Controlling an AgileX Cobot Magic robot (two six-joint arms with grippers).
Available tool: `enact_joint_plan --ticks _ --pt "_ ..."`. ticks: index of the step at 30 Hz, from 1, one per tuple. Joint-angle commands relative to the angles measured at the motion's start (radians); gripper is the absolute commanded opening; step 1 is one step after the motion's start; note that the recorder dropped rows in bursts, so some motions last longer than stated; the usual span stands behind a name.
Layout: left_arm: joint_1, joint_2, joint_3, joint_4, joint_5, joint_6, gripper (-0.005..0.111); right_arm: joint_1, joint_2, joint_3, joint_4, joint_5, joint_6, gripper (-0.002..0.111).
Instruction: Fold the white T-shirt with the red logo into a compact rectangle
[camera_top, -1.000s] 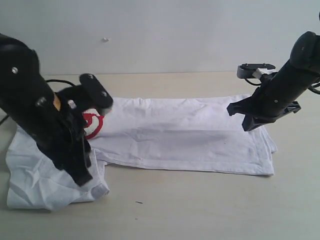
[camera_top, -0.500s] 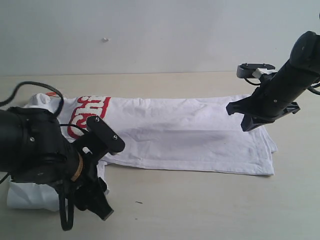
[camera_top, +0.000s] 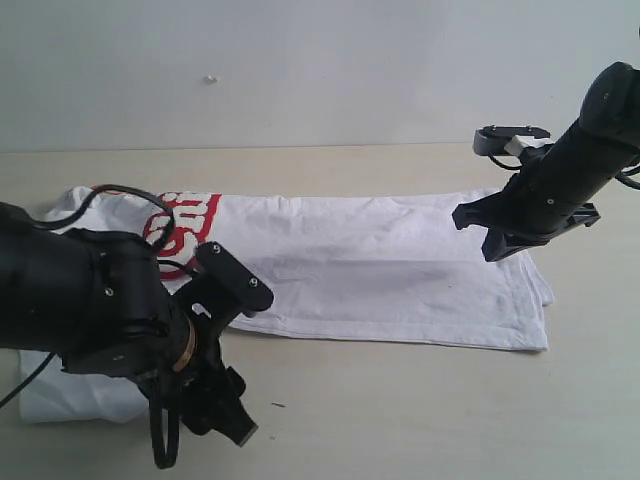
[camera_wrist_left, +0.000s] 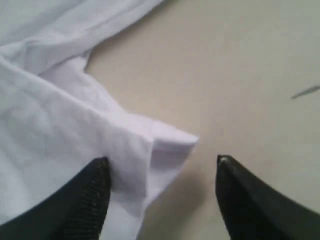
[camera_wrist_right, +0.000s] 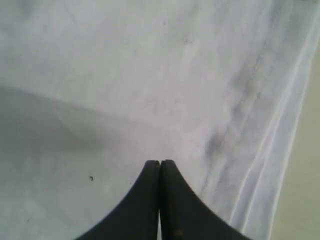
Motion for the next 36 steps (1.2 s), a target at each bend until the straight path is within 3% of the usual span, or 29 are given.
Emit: enact_joint_plan --ticks 1,7,13,19,22,28,36 --pt "-0.006 -0.057 -0.007 -0.134 -0.027 0.145 0.061 0.001 -0.011 0.002 0.006 -0.011 -0.01 0.0" --pt "0.013 0.035 -0.007 -0.101 -0.025 0.125 0.061 0.001 -0.011 0.002 0.012 -0.002 -0.012 0.0" --pt "0.032 0.076 -0.007 0.052 -0.042 -0.025 0.061 0.001 -0.011 0.002 0.012 0.004 -0.012 0.0" --pt "0.036 0.073 -0.007 0.222 0.079 -0.196 0.06 0.001 -0.011 0.002 0.012 0.002 -0.012 0.0" --pt "0.032 0.073 -0.007 0.195 0.086 -0.191 0.047 0.001 -0.011 0.002 0.014 0.002 -0.012 0.0" --pt "-0.028 0.063 -0.007 0.122 0.116 -0.073 0.0 0.001 -0.011 0.002 0.024 0.002 -0.02 0.0" --pt "-0.103 -0.002 -0.007 0.138 0.272 0.017 0.0 0.001 0.001 0.002 0.027 -0.003 -0.02 0.0"
